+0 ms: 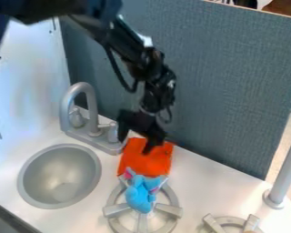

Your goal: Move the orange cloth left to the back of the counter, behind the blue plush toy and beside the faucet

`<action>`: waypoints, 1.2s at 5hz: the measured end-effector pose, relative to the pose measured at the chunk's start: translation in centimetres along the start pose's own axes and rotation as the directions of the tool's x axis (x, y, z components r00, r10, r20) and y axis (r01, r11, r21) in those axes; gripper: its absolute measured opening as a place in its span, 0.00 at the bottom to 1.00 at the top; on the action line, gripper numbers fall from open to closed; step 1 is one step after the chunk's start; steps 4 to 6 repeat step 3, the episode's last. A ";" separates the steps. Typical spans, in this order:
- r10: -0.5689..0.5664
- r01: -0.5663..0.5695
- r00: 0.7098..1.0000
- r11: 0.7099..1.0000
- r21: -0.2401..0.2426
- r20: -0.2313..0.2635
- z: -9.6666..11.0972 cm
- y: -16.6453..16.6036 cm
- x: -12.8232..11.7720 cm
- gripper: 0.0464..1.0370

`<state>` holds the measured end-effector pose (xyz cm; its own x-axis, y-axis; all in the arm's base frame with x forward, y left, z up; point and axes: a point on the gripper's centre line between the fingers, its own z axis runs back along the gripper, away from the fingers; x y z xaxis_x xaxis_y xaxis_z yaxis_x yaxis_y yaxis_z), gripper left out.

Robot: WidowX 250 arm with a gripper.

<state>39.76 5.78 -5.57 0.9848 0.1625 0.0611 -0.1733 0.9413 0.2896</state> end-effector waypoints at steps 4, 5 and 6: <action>-0.074 0.081 0.997 0.963 -0.259 0.037 6.4 -2.0 -9.1 0.96; -0.074 0.081 0.997 0.963 -0.259 0.037 6.4 -2.0 -9.1 0.96; -0.074 0.081 0.997 0.963 -0.259 0.037 6.4 -2.0 -9.1 0.96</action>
